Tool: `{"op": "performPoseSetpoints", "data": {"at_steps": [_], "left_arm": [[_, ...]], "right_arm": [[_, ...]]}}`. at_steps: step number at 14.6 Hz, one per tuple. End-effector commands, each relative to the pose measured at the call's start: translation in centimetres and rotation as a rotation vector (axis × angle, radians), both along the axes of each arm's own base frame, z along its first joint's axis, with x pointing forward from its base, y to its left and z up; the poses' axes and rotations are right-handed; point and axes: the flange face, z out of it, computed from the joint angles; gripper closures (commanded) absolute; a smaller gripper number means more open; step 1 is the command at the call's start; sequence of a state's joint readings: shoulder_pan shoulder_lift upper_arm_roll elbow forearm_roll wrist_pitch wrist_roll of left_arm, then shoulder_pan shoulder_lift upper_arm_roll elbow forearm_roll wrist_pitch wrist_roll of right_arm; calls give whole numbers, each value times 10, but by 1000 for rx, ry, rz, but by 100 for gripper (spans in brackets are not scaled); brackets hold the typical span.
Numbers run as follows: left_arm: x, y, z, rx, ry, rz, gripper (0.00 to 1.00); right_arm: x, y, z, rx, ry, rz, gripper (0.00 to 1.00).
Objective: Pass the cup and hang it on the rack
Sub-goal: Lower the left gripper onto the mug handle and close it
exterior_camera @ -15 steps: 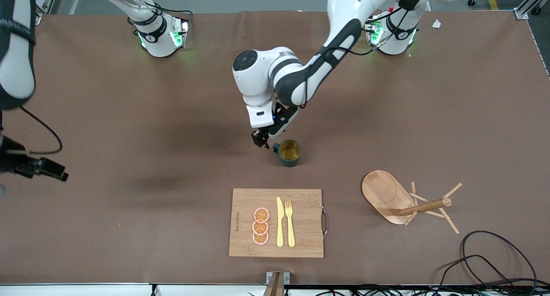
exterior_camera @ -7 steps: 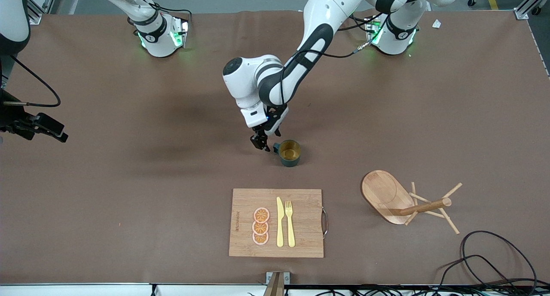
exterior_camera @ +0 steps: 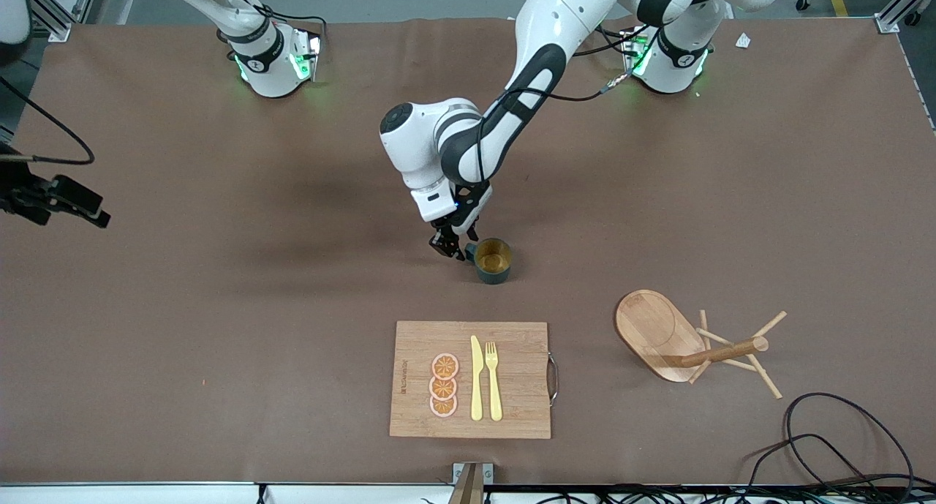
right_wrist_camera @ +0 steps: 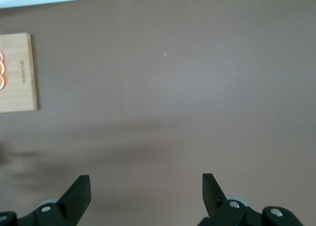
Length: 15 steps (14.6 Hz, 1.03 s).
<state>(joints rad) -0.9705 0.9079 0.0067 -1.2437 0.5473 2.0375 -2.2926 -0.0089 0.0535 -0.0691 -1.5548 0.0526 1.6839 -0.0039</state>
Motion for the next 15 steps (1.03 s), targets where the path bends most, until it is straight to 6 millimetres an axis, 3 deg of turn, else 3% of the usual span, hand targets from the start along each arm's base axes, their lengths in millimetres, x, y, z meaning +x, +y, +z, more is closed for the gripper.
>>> {"op": "performPoseSetpoints", "data": {"at_steps": [1, 3, 4, 5, 6, 12, 15], "left_arm": [[1, -1, 7, 28, -7, -28, 40], [1, -1, 5, 31, -5, -29, 43], [2, 0, 4, 29, -3, -26, 46], [2, 0, 5, 29, -3, -26, 47], [2, 0, 5, 29, -3, -26, 47], [8, 5, 4, 30, 3, -17, 53], [9, 6, 4, 29, 4, -15, 64]], "right_arm": [[-10, 0, 9, -17, 54, -2, 0], [-16, -7, 17, 12, 84, -13, 0], [-17, -1, 23, 56, 84, -15, 0], [-18, 3, 44, 71, 40, -8, 0], [-18, 2, 51, 70, 22, -11, 0], [-17, -3, 52, -43, 24, -3, 0], [-16, 24, 54, -190, 24, 8, 0]]}}
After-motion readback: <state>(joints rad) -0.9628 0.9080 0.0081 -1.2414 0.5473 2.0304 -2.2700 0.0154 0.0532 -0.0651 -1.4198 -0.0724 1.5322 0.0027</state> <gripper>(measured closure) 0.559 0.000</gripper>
